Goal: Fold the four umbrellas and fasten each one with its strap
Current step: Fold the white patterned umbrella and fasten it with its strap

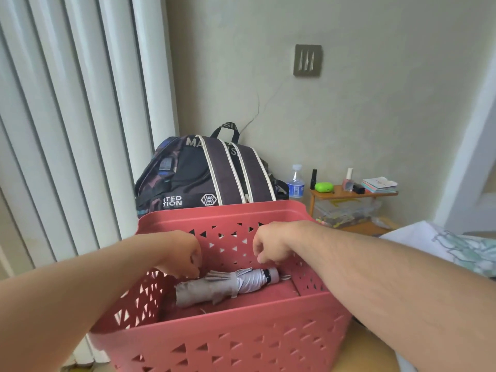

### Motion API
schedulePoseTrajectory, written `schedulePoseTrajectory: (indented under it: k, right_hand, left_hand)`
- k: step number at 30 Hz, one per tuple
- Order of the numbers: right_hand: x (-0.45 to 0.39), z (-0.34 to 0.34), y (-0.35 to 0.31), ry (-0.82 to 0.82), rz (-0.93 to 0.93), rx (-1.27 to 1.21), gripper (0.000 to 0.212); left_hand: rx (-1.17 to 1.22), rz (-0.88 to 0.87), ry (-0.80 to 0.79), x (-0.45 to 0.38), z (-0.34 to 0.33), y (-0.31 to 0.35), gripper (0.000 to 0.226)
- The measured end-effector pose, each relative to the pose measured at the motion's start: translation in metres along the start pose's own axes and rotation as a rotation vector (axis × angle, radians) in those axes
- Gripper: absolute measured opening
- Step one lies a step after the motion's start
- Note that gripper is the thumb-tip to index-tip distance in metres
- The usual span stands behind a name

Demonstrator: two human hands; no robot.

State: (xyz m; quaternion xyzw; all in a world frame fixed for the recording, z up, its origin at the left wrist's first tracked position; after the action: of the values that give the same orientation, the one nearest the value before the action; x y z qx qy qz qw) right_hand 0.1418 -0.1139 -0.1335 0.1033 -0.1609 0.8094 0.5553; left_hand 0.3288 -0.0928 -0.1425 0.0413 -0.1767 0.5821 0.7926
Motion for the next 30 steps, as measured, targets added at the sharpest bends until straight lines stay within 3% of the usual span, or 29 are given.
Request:
schedulePoseTrajectory:
  k: [6,12,18,24,26,30]
  right_hand:
    - [0.061,0.047,0.002,0.094,0.028,-0.137,0.021]
    - [0.185,0.092,0.045,0.522,0.041,-0.281,0.013]
    - [0.314,0.067,0.129,0.714,-0.087,-0.192,0.018]
    - [0.397,0.005,0.234,0.837,-0.261,-0.312,0.019]
    - [0.406,-0.023,0.26,0.886,-0.289,-0.452,0.021]
    - [0.385,-0.09,0.278,0.908,-0.273,-0.73,0.026]
  left_hand:
    - [0.177,-0.086,0.192,0.051,0.071,0.032,0.016]
    - [0.418,-0.155,0.615,0.111,0.149,0.104,0.026]
    - [0.554,-0.399,0.854,0.156,0.174,0.234,0.026]
    - [0.5,-0.56,0.791,0.156,0.142,0.358,0.028]
    - [0.541,-0.495,0.742,0.141,0.123,0.378,0.027]
    - [0.696,-0.236,0.498,0.09,0.036,0.396,0.024]
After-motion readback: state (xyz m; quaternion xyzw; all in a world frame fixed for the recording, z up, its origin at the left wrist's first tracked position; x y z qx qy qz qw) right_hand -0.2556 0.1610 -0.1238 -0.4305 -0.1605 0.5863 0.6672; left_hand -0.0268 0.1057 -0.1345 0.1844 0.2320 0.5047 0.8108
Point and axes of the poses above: each hand's wrist, its own x-axis away from the middle knuckle, its own z-axis out of the back of the hand, y = z × x, the point moved 9 cm from there along -x, towards the middle knuckle, and after that the axes turned 5 degrees about -x, right-handed, at the moved point
